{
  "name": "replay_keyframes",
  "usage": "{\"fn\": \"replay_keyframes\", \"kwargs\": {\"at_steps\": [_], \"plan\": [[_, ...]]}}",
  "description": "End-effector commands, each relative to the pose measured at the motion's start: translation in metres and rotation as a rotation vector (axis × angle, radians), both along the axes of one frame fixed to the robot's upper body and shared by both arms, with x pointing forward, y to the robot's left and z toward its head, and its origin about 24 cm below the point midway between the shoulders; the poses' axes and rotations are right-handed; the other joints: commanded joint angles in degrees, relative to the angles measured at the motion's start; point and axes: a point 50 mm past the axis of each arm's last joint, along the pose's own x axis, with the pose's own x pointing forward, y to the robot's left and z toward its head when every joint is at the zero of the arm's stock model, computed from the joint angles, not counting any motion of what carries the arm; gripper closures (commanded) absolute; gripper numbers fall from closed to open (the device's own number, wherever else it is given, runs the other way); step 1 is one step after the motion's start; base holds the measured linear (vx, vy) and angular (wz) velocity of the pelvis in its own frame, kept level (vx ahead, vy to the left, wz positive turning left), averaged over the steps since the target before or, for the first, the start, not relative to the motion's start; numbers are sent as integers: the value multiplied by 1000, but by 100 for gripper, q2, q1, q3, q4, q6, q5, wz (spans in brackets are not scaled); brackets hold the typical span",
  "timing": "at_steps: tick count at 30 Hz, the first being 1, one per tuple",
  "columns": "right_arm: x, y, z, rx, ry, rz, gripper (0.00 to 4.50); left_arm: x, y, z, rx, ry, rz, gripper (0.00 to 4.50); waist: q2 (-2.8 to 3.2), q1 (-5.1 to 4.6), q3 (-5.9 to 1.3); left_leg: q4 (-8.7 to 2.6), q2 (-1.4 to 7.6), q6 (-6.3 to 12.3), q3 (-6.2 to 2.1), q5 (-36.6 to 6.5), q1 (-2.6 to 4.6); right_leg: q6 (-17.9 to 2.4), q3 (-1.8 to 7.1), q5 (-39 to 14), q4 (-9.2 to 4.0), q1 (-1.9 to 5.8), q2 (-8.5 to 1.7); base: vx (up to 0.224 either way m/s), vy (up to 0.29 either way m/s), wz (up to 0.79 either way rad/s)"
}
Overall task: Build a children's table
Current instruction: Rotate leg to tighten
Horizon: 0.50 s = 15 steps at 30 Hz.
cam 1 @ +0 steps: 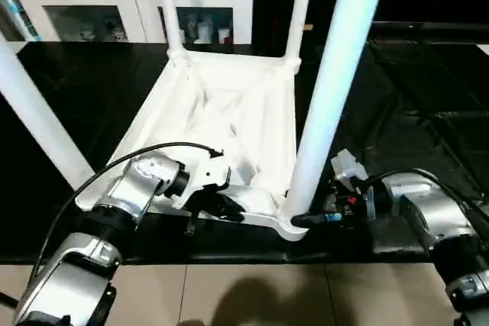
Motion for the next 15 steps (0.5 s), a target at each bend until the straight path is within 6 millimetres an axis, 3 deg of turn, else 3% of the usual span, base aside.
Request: {"fn": "replay_keyframes", "kwargs": {"at_steps": [1,11,12,13,14,15], "plan": [[1,2,2,0,-1,40,228,-9,-1,-11,39,63,-47,450,-47,12,-378,-379,397,648,-115,-341,64,-1778,273,79,-273,285,-499,0,0,0],[-2,4,-1,21,29,65,250,-9,-2,-10,24,84,-17,450,-31,11,-387,-377,395,652,-120,-326,65,-1816,271,184,-264,291,-493,0,0,0],[-4,5,-4,37,47,59,250,-8,-4,-10,9,90,19,450,1,14,-384,-378,395,642,-122,-344,67,-1824,272,178,-264,288,-492,0,0,0],[-4,5,-4,37,47,59,250,-8,-4,-10,9,90,19,450,-19,9,-381,-381,397,638,-120,-364,66,-1828,271,175,-271,290,-489,0,0,0],[-7,7,-6,55,55,35,250,-4,-7,-10,-5,92,87,450,16,14,-386,-379,397,625,-125,-378,69,-1838,269,181,-263,291,-489,0,0,0],[-6,9,-9,79,53,-19,250,0,-9,-9,-26,87,148,450,9,17,-376,-385,404,606,-116,-467,71,-1854,278,156,-283,288,-495,0,0,0]]}}
